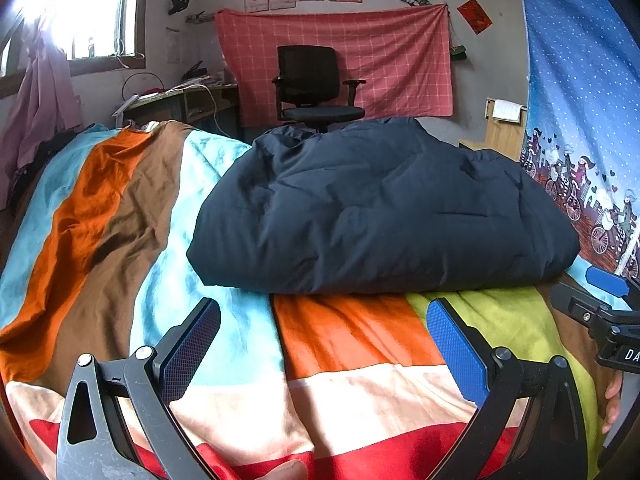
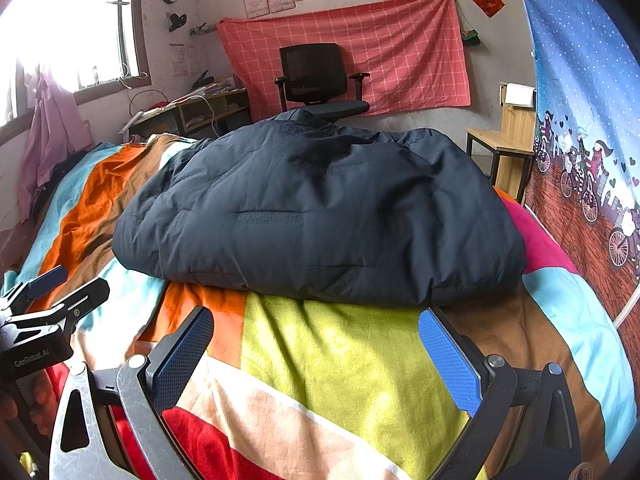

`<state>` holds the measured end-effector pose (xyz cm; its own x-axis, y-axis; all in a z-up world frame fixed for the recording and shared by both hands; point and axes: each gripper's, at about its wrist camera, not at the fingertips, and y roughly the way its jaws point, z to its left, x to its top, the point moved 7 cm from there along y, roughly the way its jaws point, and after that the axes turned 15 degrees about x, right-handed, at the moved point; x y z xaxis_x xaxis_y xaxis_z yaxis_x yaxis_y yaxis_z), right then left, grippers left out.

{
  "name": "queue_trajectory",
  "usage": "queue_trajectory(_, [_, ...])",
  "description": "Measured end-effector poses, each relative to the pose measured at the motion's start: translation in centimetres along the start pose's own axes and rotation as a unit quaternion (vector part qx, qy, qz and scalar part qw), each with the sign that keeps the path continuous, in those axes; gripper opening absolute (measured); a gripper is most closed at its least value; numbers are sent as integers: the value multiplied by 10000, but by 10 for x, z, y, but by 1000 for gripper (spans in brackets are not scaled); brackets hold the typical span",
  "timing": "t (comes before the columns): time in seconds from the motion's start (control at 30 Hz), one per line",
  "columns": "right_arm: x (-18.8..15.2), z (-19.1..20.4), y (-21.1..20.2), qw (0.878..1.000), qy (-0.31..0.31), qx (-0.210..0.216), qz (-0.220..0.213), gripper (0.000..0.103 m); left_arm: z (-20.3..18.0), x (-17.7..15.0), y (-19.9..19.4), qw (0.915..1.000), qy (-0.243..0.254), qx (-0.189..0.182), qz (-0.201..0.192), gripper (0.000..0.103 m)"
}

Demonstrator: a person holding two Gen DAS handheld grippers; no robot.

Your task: Fold large clothes

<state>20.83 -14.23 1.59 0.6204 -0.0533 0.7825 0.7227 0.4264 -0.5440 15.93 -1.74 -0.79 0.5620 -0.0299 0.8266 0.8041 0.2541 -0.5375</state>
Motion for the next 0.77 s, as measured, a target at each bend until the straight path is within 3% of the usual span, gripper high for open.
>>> queue_trajectory(0.77, [3,2,-3,10000,-23,-25,-38,103,4,-6,9,9999,4,104,133,101])
